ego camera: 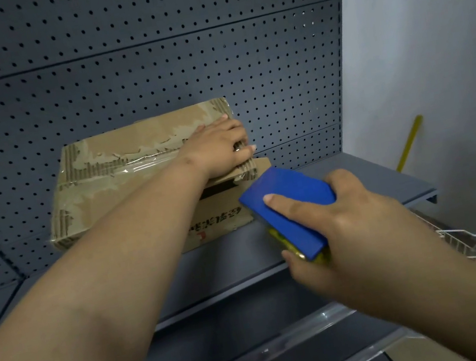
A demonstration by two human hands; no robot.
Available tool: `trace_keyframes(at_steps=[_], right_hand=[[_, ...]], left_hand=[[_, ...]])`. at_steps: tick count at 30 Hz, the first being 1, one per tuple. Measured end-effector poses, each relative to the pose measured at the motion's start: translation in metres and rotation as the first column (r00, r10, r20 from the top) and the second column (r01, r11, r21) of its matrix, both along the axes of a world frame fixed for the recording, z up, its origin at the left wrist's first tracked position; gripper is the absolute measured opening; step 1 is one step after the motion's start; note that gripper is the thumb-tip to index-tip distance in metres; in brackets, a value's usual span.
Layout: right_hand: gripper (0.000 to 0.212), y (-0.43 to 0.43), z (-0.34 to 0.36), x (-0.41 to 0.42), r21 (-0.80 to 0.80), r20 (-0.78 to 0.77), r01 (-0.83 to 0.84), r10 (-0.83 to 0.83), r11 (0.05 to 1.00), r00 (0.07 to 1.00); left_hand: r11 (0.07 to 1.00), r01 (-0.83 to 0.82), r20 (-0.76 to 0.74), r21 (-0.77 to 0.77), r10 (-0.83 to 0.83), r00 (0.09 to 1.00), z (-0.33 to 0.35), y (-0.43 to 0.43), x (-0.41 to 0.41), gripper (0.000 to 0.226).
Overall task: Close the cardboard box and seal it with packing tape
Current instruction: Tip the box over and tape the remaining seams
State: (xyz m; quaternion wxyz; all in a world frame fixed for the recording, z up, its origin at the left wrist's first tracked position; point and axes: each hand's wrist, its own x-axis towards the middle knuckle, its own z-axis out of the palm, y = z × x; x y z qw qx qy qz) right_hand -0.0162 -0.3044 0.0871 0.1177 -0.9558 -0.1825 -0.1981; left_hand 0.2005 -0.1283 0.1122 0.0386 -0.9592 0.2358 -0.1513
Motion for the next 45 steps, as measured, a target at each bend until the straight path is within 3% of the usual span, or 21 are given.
trace_keyframes(at_steps=[9,13,17,20,22,25,31,33,36,39,45], right_hand=[[0.056,-0.001,0.000,0.035,-0.075,-0.007,0.102,-0.103,0.992,0.995],[0.051,0.007,0.002,0.043,-0.100,-0.047,0.022,-0.027,0.995,0.999],[0.049,0.000,0.009,0.060,0.002,-0.052,0.056,-0.056,0.998,0.997],[0.039,0.002,0.000,0.068,-0.084,-0.165,-0.009,-0.005,0.996,0.986],[0.035,-0.005,-0.014,0.071,-0.122,-0.145,0.036,-0.053,0.992,0.988],[0.050,-0.030,-0.017,0.083,0.064,-0.046,0.208,-0.206,0.976,0.978],[0.063,-0.049,-0.019,0.134,0.202,0.025,0.238,-0.248,0.950,0.969],[0.066,-0.050,-0.027,0.156,0.135,0.035,0.249,-0.256,0.959,0.966],[0.067,-0.051,-0.042,0.188,-0.147,0.083,0.226,-0.216,0.963,0.973],[0.065,-0.053,-0.060,0.215,-0.386,0.095,0.189,-0.165,0.903,0.982],[0.068,-0.054,-0.096,0.247,-0.546,0.026,0.170,-0.186,0.820,0.982]], left_hand=[[1.000,0.018,0.011,-0.003,-0.018,1.000,0.000,0.000,0.002,0.042],[1.000,0.017,0.009,0.007,-0.017,1.000,0.000,0.000,0.001,0.043],[1.000,0.028,0.016,0.012,-0.028,0.999,-0.002,0.000,0.000,0.042],[1.000,0.018,0.017,0.014,-0.018,1.000,0.001,0.001,0.000,0.044],[1.000,0.012,0.015,0.008,-0.012,1.000,0.002,0.003,0.000,0.045],[1.000,0.004,0.021,0.003,-0.004,1.000,0.005,0.006,-0.001,0.047],[0.999,-0.042,-0.012,0.005,0.042,0.999,0.011,0.005,-0.005,0.051],[0.998,-0.060,0.000,-0.005,0.060,0.998,0.010,0.005,-0.007,0.053],[0.993,-0.101,0.017,-0.053,0.102,0.995,0.007,0.002,-0.011,0.057],[0.992,-0.116,0.016,-0.054,0.117,0.993,0.005,0.002,-0.011,0.058],[0.992,-0.121,0.014,-0.046,0.122,0.992,0.005,0.002,-0.009,0.058]])
